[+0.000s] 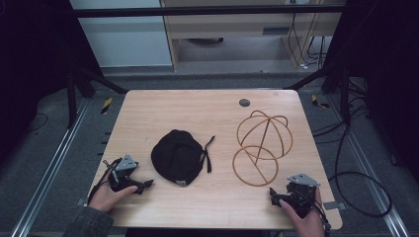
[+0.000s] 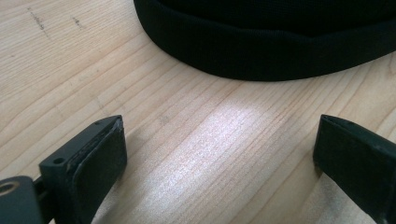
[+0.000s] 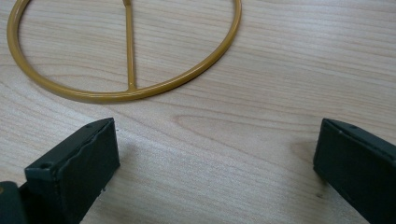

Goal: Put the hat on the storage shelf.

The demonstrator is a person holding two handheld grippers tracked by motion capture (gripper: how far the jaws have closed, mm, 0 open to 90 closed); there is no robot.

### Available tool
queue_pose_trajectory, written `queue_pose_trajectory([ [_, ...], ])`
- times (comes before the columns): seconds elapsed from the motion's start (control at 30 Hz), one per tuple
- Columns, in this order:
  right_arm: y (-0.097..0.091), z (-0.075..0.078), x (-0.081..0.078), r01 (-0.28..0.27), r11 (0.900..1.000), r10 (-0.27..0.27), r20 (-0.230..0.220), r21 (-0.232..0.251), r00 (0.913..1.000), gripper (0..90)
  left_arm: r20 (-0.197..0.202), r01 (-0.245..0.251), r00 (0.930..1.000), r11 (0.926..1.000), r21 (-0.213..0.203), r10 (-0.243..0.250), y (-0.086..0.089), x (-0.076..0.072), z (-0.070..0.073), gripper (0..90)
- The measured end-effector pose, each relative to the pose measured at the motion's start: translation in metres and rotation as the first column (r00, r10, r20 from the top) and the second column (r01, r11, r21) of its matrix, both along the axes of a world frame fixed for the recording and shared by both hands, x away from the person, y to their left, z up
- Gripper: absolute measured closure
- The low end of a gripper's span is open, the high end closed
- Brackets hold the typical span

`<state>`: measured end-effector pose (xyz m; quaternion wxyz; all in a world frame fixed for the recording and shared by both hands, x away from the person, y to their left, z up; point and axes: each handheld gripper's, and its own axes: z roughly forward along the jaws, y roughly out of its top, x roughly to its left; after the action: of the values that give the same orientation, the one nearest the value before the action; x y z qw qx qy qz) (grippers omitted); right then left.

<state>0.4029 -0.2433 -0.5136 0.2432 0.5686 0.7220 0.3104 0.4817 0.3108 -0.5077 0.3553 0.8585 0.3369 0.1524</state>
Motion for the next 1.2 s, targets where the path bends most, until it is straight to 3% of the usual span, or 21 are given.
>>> queue_pose_trajectory([
  [0.17,0.0,0.0,0.0,0.001,1.0,-0.001,0.001,-0.001,1.0,0.4,-0.005,0.002,1.0,1.0,0.0,-0.002,0.001,0.0,0.001,2.6],
  [0.27,0.0,0.0,0.0,0.002,1.0,-0.002,-0.001,0.0,1.0,0.4,-0.021,-0.005,0.9998,0.9997,0.023,0.005,0.002,-0.002,0.005,5.1],
  [0.37,0.0,0.0,0.0,0.002,1.0,-0.002,0.001,-0.004,1.0,0.4,-0.021,-0.01,0.9997,0.9999,0.007,0.01,0.003,-0.004,0.008,4.9],
  [0.6,0.0,0.0,0.0,0.004,1.0,-0.004,0.0,-0.002,1.0,0.4,-0.011,0.031,0.9994,0.999,-0.033,-0.032,-0.006,-0.011,0.02,5.3],
  [0.7,0.0,0.0,0.0,0.003,1.0,-0.003,0.0,-0.002,1.0,0.4,-0.014,0.057,0.9982,0.998,-0.027,-0.058,-0.015,-0.014,0.026,5.3],
  [0.8,0.0,0.0,0.0,0.004,1.0,-0.004,0.0,-0.001,1.0,0.4,-0.008,0.081,0.9967,0.9967,0.006,-0.081,-0.028,-0.015,0.038,5.9],
  [0.87,0.0,0.0,0.0,0.004,1.0,-0.004,0.0,-0.001,1.0,0.4,-0.009,0.092,0.9958,0.9945,0.05,-0.091,-0.038,-0.011,0.047,6.5],
  [1.2,0.0,0.0,0.0,0.004,1.0,-0.004,0.0,-0.003,1.0,0.4,-0.006,0.114,0.9935,0.9861,0.121,-0.114,-0.062,0.006,0.069,5.7],
])
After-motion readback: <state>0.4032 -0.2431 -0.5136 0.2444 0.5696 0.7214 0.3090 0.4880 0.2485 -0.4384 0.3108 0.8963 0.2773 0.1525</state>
